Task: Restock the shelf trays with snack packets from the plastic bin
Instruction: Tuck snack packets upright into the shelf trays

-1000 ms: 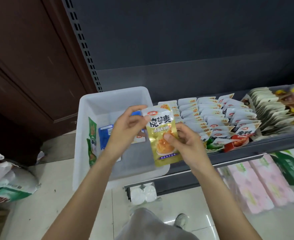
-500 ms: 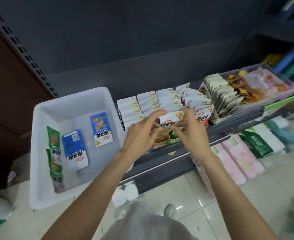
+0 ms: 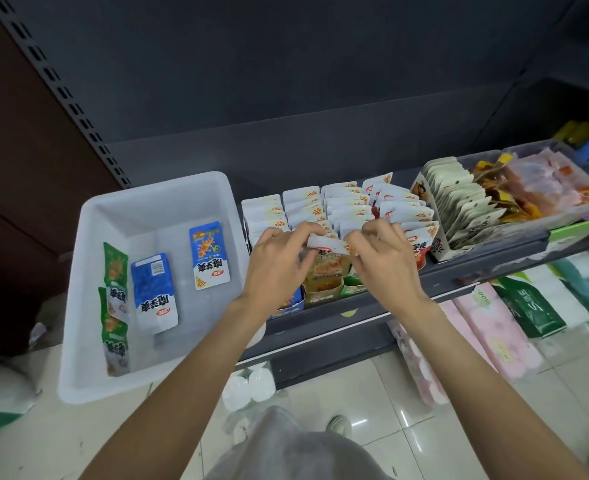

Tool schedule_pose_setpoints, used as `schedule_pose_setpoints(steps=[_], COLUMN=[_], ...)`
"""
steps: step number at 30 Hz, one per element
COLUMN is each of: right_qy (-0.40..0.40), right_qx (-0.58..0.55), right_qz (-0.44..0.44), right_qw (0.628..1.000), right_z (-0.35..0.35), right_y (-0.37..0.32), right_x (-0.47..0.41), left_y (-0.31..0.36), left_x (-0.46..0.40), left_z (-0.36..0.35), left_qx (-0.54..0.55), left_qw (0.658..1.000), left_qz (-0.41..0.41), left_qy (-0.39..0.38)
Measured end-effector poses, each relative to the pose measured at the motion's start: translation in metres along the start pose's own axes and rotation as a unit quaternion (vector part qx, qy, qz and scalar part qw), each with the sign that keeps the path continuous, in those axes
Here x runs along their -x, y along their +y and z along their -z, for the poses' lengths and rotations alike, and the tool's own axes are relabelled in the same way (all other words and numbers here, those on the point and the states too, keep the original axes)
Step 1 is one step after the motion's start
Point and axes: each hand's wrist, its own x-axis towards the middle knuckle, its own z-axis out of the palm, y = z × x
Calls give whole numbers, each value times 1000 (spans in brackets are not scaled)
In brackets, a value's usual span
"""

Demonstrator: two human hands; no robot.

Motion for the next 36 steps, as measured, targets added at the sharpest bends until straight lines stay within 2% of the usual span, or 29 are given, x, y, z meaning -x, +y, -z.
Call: schedule_pose_setpoints(steps=[2, 8, 10, 15, 18, 23, 31, 34, 36], right_qy=[-8, -11, -11, -87, -108, -145, -161, -136, -105], right_qx=[-21, -77, -75, -38, -14, -41, 25, -20, -66], right_qz=[11, -29, -25, -20, -33, -4, -20, -46, -74], right_qw=[1000, 997, 997, 995, 994, 989, 986, 989, 990], right_z=[-4, -3, -2, -10, -7, -2, -9, -1, 8], right_y=[1, 4, 2, 6, 4, -4, -13, -16, -25], right_x=[2, 3, 3, 9, 8, -5, -15, -12, -17], left_y=[-2, -9, -8, -6, -4, -10, -16, -20, -28], left_x=[1, 1, 1, -2, -4, -1, -2, 2, 10], left_z=[0, 2, 3, -3, -9, -17, -14, -8, 5], left_qx=[-14, -27, -36, -62, -109, -159, -110, -57, -16], left_qw=[1000, 997, 997, 993, 985, 973, 990, 997, 999], left_qz=[-14, -72, -73, -48, -36, -41, -41, -47, -12], left_qy=[0, 3, -16, -89, -125, -163, -75, -23, 46])
